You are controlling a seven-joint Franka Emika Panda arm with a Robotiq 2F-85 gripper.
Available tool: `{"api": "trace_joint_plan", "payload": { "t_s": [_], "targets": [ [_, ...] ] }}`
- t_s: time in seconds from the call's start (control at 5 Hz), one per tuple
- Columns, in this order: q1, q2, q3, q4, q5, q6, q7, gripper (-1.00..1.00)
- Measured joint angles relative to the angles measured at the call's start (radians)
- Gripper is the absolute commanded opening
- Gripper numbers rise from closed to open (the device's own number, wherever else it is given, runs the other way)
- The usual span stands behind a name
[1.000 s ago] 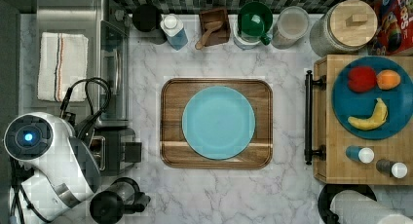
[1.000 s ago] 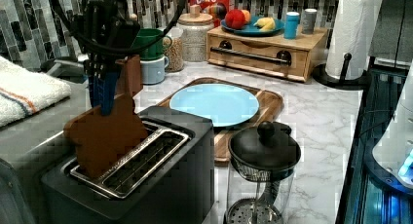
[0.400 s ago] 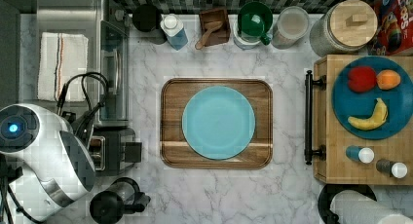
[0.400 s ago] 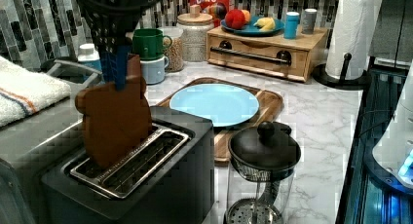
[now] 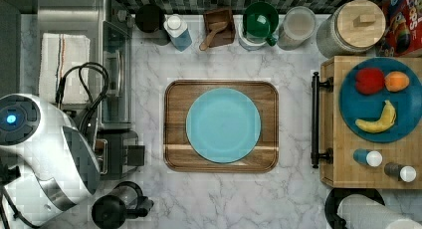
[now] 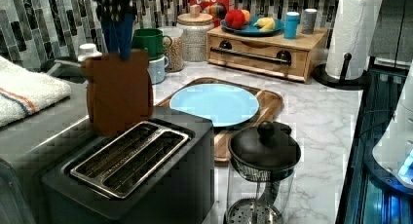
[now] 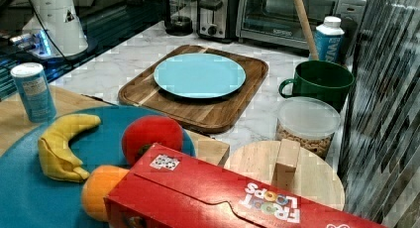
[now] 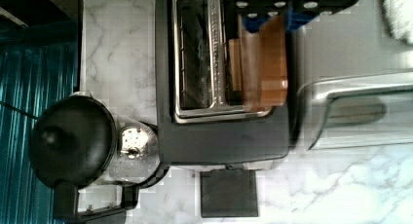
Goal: Pick up the toast.
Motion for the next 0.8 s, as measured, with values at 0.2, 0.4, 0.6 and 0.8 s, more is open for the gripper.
{"api": "trace_joint_plan", "payload": {
  "t_s": [0.2,0.4,0.6,0.8],
  "targets": [
    [-0.007,-0.027,-0.036,0.038,0.021,-0.011,-0.025,-1.0],
    [-0.051,-0.079,-0.062,0.06,0.022,-0.051,-0.073,-1.0],
    [-0.081,-0.152,-0.119,0.042,0.05,-0.045,-0.154,-1.0],
    [-0.126,-0.25,-0.172,-0.018,0.05,-0.008,-0.251,-1.0]
  ]
}}
